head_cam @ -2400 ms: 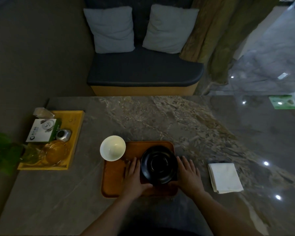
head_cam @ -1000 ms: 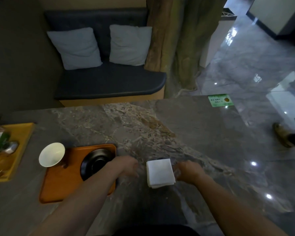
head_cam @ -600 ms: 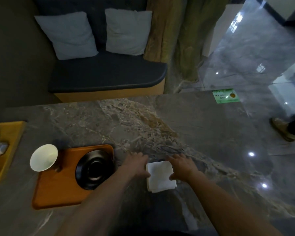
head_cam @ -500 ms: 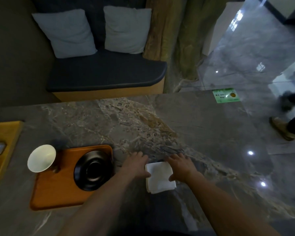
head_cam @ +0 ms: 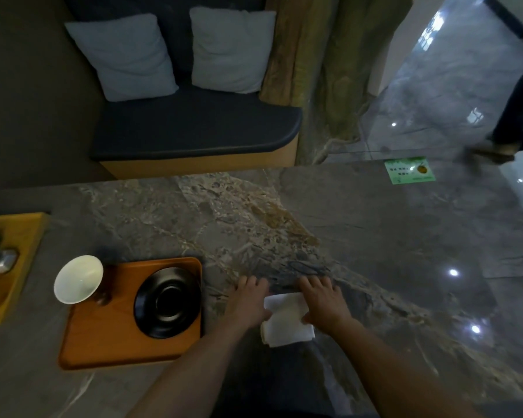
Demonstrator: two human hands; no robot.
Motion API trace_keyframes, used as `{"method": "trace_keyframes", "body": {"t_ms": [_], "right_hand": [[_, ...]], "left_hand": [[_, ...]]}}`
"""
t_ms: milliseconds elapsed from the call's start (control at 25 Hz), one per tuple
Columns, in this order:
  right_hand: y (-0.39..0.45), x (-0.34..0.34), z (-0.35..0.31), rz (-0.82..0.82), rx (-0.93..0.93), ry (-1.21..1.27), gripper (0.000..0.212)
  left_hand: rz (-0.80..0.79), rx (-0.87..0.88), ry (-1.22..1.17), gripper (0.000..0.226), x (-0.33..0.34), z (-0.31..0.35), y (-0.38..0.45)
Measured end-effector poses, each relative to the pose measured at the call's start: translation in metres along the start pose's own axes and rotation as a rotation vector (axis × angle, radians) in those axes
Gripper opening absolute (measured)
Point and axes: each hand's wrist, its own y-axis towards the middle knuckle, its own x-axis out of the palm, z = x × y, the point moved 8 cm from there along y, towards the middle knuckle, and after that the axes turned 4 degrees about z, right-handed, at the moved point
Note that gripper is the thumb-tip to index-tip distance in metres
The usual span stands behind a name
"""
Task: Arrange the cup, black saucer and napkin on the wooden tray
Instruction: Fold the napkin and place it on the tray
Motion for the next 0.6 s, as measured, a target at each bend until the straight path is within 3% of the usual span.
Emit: {"method": "trace_keyframes", "body": {"t_ms": [80, 280, 600], "right_hand": [[-0.007, 0.003, 0.002, 0.004, 0.035, 0.122, 0.060], [-0.028, 0.001, 0.002, 0.063, 0.089, 0.455, 0.032], [-0.063, -0.016, -0.019, 0.132, 0.003, 0.992, 0.032]], "left_hand": [[0.010, -0.064, -0.123, 0.031, 0.003, -0.004, -0.008], [0.034, -0.206, -0.490, 0.028, 0.006, -0.015, -0.032], [0.131, -0.190, -1.116, 0.028, -0.027, -0.022, -0.087]]}}
